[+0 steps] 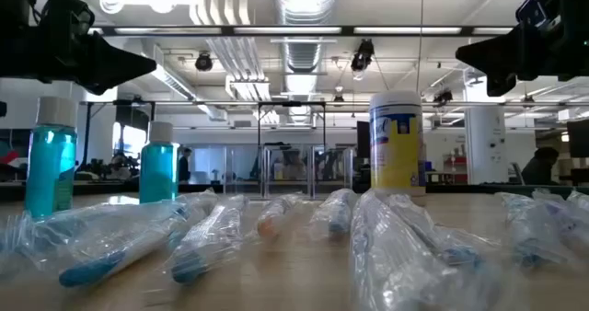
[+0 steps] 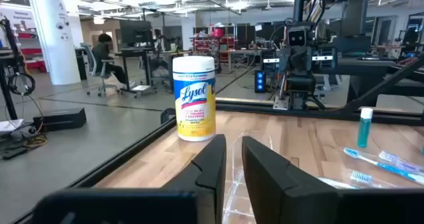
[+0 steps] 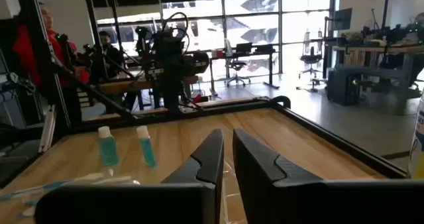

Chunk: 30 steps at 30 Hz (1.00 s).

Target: Pick & Place toothbrushing station

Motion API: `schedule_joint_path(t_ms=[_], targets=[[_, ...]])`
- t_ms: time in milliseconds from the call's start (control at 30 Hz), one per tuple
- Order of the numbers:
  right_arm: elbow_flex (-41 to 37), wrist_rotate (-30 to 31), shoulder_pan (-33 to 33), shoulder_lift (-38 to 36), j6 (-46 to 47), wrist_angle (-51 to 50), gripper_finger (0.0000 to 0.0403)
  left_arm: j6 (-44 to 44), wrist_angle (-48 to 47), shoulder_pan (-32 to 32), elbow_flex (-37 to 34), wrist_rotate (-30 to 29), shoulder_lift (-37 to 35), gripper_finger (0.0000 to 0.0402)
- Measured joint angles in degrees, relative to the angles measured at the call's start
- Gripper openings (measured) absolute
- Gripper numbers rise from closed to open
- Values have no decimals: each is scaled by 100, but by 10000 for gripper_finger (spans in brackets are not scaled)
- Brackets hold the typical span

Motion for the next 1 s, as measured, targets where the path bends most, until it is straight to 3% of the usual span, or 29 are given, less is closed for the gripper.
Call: schedule_joint_path(t_ms=[1000], targets=[[0, -2, 2, 4, -34, 2, 34, -755, -4, 0, 0, 31, -2, 55]])
